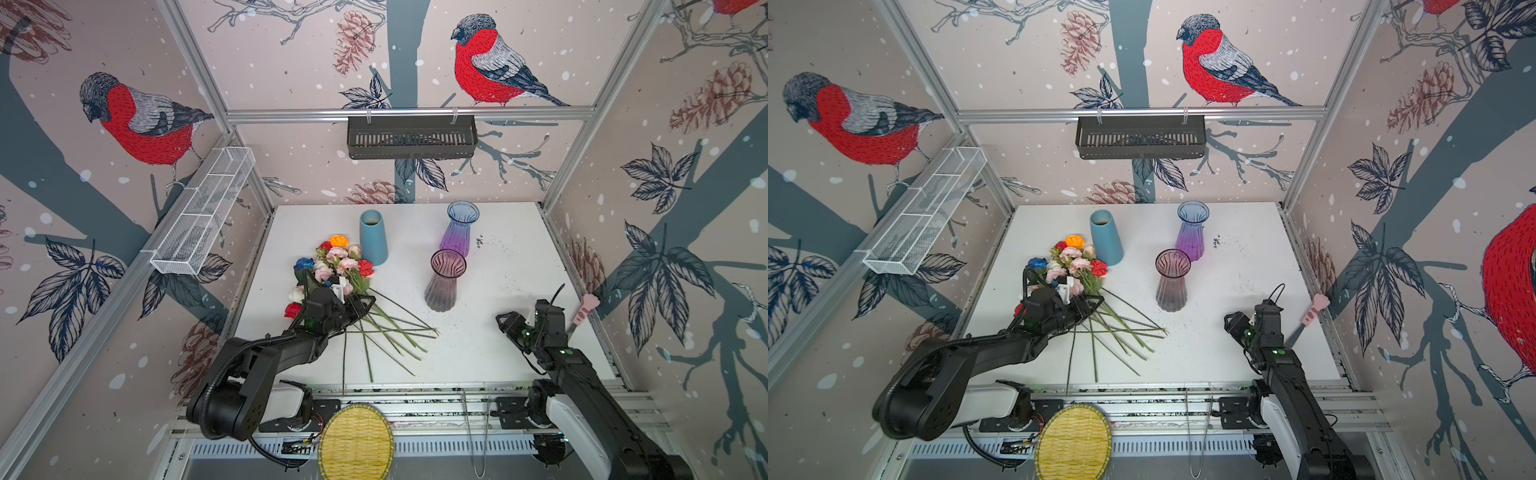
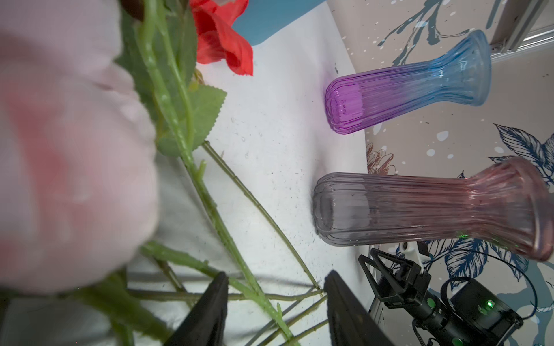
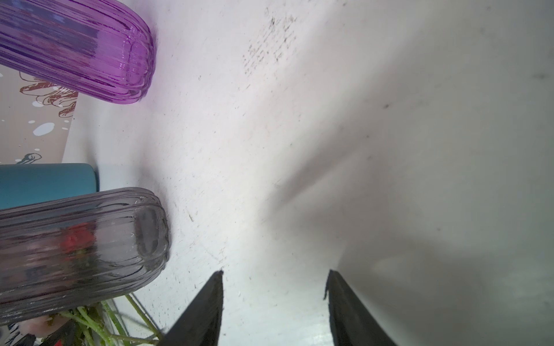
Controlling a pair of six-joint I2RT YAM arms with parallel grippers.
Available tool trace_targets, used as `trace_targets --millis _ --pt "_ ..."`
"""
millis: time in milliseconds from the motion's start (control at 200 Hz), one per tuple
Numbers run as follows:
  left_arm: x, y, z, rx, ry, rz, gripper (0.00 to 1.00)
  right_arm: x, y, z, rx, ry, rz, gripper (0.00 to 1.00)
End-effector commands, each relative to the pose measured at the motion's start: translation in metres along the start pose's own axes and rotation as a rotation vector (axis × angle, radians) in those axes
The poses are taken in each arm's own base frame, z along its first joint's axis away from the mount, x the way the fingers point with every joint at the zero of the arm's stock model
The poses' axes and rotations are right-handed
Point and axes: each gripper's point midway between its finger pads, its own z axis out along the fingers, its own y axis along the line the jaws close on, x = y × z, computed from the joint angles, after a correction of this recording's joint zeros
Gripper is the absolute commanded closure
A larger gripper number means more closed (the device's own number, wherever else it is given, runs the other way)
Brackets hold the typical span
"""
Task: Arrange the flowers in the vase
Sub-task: 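Lower the left gripper into the bunch and grasp the pink rose stems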
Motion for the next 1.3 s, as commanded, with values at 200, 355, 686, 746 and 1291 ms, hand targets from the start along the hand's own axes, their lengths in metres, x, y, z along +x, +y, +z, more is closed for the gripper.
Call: trace_targets --millis 200,355,686,746,1291 --pt "0.007 0.001 0.021 0.053 0.087 -0.063 0.5 -0.004 0.004 -0.001 -0.017 -0.02 -0.009 0.43" --pt "0.005 -0.005 0.012 0.064 0.055 -0.038 0.49 -0.005 0.005 -0.001 -0.018 -0.023 -0.009 0.43" --pt "0.009 0.0 0.002 0.018 0.043 -0.038 0.45 -0.005 0.005 -0.002 -0.018 -0.022 -0.009 0.43" --pt "0.01 0.002 0.002 0.007 0.047 -0.042 0.45 -0.005 0.005 -0.002 -0.018 -0.021 -0.009 0.43" --pt "-0.002 0.001 0.013 0.035 0.017 -0.047 0.52 -0.005 0.004 -0.002 -0.016 -0.023 -0.007 0.43"
